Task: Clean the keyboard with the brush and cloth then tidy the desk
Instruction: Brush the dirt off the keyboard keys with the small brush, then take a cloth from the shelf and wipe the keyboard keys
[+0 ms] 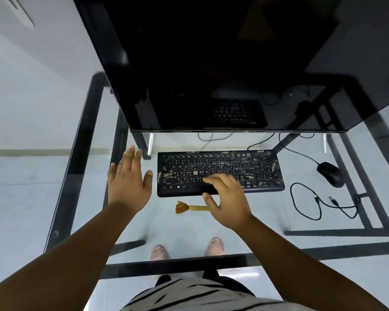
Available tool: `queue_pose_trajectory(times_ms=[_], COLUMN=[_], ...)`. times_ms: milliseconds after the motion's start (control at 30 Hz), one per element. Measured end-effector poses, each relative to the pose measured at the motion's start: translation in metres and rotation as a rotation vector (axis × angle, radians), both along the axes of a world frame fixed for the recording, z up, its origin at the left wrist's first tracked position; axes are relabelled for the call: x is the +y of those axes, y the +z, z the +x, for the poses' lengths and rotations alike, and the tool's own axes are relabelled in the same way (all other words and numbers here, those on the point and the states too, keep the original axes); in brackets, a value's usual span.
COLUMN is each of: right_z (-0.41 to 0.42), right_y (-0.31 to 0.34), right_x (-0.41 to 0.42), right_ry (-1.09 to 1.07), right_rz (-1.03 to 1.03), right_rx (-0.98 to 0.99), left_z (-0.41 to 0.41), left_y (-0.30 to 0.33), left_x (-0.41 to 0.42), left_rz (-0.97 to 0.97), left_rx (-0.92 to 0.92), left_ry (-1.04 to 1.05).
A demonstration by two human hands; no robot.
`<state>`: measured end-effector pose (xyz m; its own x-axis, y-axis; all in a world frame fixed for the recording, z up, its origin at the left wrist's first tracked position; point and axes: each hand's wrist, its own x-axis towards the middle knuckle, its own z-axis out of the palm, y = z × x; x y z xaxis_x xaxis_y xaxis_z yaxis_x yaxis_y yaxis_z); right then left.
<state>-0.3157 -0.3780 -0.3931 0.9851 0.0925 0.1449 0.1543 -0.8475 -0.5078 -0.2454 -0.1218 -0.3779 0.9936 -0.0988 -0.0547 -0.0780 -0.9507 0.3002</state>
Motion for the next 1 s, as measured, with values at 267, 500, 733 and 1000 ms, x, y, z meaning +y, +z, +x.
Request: queue_pose_trajectory(times_ms=[267, 500, 733, 1000], right_z=[0.082, 0.135, 0.192, 0.286], right_y=[0.126, 0.243, 0.332, 0.381], right_x=[0.057, 0.12, 0.188, 0.245], right_ry=[0.023, 0.117, 0.112, 0.067], right_rz=[0.232, 0.344, 0.42, 0.049], right_rx=[-0.31, -0.633, -0.713, -0.262], left_z=[0.046, 0.086, 0.132, 0.183], left_y=[0.087, 0.181, 0.247, 0.272], left_x=[0.035, 0.079, 0.129, 0.176], left_rz=[-0.154, -0.175, -0.121, -0.024], left_rx=[-0.326, -0.632, -0.748, -0.648], left_ry=[-0.024, -0.002, 0.102, 0.177])
